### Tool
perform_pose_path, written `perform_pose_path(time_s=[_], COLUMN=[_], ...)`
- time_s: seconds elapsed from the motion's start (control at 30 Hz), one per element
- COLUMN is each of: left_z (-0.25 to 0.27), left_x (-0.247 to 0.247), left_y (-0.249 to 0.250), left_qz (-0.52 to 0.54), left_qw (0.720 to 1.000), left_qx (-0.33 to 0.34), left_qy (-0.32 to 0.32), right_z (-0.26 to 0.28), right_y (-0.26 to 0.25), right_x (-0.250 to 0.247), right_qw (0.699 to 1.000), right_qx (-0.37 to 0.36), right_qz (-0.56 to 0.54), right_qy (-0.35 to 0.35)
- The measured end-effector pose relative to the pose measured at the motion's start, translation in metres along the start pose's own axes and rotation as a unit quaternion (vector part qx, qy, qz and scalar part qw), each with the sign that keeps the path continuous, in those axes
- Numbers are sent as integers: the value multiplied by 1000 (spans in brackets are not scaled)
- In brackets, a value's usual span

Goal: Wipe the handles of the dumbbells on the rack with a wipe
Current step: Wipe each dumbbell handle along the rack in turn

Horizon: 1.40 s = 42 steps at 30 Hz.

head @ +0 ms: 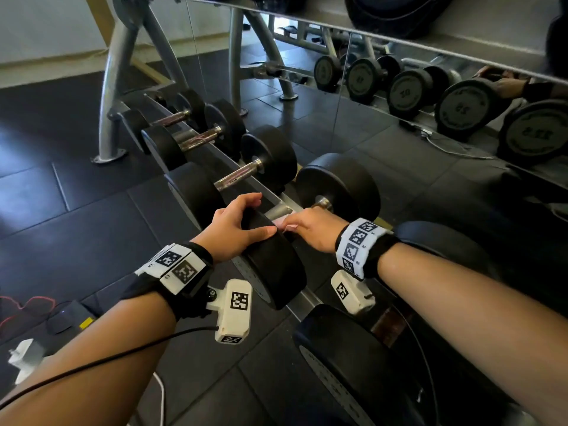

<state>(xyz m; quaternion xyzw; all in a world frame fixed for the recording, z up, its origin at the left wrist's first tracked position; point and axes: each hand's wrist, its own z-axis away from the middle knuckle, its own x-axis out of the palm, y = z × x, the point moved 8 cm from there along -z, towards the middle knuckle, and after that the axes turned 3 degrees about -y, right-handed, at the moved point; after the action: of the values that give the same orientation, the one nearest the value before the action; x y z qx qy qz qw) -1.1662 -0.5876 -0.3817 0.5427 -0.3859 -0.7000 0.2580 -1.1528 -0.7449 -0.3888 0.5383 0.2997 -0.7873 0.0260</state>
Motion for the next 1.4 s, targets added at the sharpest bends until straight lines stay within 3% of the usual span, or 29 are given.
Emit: perform_pose_path(time_s=[0.13, 0.2, 0.3, 0.33, 0.47, 0.53, 0.67, 0.73, 0.83, 0.9, 1.13, 1.3, 1.4], left_z=[0, 0, 1, 1, 1, 1, 1, 2, 3, 3, 5, 6, 7], left_x=[-1, -1, 0, 0, 0, 0, -1, 0, -1, -1, -2, -3, -3], left_y=[0, 0, 1, 2, 2, 2, 1, 2, 5, 7, 10, 8, 8], left_qz=[9, 12, 16, 16, 13, 12, 9, 10, 7, 1, -8, -6, -10], left_qw=[1000, 1000, 1000, 1000, 1000, 1000, 1000, 1000, 1000, 1000, 1000, 1000, 999], left_qx=[-1, -5, -9, -10, -15, -15, -15, -13, -12, -12, -11, -28, -34], left_qy=[1, -4, -5, -6, -5, -5, -7, -7, -8, -10, 0, -4, -3], right_z=[23, 35, 62, 69, 83, 82, 69, 62, 47, 40, 19, 14, 9], right_y=[0, 16, 49, 55, 63, 66, 60, 52, 42, 41, 46, 32, 33], right_x=[-2, -13, -22, -25, -29, -29, -36, -34, -31, -33, -43, -40, -34], right_qw=[993, 982, 922, 916, 903, 894, 926, 947, 985, 988, 978, 988, 993], right_qx=[16, 71, 219, 244, 266, 267, 219, 175, 136, 120, 147, 50, 47], right_qz=[-120, -169, -279, -264, -234, -260, -209, -203, -48, 39, 28, 36, 2], right_qy=[-13, 45, 157, 180, 242, 250, 224, 178, 93, 92, 145, 141, 111])
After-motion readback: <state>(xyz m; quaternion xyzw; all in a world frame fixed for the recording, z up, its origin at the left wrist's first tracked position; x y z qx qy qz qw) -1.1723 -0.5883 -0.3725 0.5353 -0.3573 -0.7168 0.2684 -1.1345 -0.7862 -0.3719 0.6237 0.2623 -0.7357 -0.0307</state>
